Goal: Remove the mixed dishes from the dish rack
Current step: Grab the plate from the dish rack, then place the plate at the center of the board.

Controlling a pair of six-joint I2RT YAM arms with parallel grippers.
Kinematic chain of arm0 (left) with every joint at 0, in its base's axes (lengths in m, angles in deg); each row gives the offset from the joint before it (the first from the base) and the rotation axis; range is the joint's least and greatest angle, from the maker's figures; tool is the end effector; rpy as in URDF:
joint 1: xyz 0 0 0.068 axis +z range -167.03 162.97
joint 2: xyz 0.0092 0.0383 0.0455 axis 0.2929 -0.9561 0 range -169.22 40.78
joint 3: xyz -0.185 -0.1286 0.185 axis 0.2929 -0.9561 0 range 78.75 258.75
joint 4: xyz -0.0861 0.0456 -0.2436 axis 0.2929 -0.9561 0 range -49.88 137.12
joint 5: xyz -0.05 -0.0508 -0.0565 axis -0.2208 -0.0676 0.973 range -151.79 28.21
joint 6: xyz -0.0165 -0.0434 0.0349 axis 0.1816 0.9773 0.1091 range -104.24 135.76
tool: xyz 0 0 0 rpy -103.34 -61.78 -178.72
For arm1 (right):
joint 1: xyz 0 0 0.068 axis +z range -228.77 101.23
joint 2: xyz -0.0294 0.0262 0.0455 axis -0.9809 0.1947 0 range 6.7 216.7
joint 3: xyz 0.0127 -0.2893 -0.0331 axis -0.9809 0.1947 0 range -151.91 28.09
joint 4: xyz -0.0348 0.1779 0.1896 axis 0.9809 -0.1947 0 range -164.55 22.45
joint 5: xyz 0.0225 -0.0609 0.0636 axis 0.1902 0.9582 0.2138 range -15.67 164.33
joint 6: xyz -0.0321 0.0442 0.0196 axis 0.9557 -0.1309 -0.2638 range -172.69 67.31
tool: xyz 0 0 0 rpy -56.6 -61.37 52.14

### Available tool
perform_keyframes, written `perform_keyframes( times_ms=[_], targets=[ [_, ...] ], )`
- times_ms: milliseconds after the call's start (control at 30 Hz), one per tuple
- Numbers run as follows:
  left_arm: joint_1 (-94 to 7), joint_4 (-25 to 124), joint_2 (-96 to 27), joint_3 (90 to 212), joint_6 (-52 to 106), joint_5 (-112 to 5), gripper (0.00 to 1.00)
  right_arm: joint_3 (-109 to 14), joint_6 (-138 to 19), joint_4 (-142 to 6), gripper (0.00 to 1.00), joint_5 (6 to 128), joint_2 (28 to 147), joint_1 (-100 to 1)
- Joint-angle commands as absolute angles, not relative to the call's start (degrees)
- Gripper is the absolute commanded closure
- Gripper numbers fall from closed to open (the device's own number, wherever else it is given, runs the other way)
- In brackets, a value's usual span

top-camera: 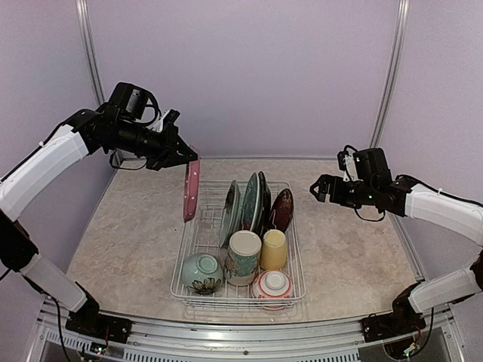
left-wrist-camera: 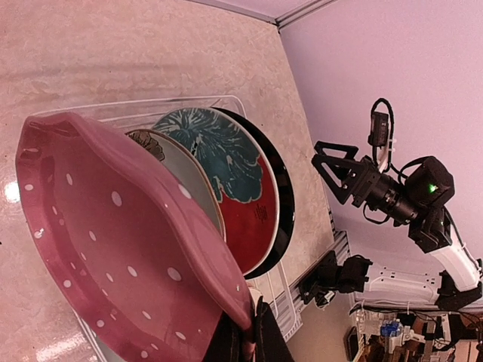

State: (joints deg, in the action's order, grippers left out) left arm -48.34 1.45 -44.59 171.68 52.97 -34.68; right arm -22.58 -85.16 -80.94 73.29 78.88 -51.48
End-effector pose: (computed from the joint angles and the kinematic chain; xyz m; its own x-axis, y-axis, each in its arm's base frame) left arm 0.2639 -0.1826 0.4192 -0.8849 -0.0918 -0.4566 0.2935 0.6512 -0.6999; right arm 0.2475 0.1286 0.2827 -0.6822 0.2519 -0.6864 -0.1251 0.8847 0.4491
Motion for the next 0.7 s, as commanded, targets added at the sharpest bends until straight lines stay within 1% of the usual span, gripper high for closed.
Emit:
perform_keyframes(
  times_ms=[0, 233, 333, 467, 667],
  targets=[
    [-48.10, 4.05, -42.56, 173.19, 52.46, -33.61, 1.00, -21.67, -84.85, -79.91, 0.00, 73.74, 78.37, -51.09],
    [-43.58, -2.87, -39.28, 177.52, 47.90, -38.96, 1.00, -21.56, -84.86, -79.54, 0.00, 73.50, 79.23, -51.11],
    [-39.97, -7.39, -38.41, 179.08, 45.96, -41.46, 1.00, -21.35, -85.10, -78.89, 0.00, 73.16, 79.60, -51.13],
    [-33.58, -11.21, -37.89, 178.27, 43.28, -45.50, 1.00, -21.04, -85.28, -77.85, 0.00, 72.45, 80.11, -51.10],
    [-28.58, -13.48, -42.31, 177.58, 38.88, -53.87, 1.00, -21.18, -84.95, -77.23, 0.00, 72.31, 80.78, -51.09]
  ],
)
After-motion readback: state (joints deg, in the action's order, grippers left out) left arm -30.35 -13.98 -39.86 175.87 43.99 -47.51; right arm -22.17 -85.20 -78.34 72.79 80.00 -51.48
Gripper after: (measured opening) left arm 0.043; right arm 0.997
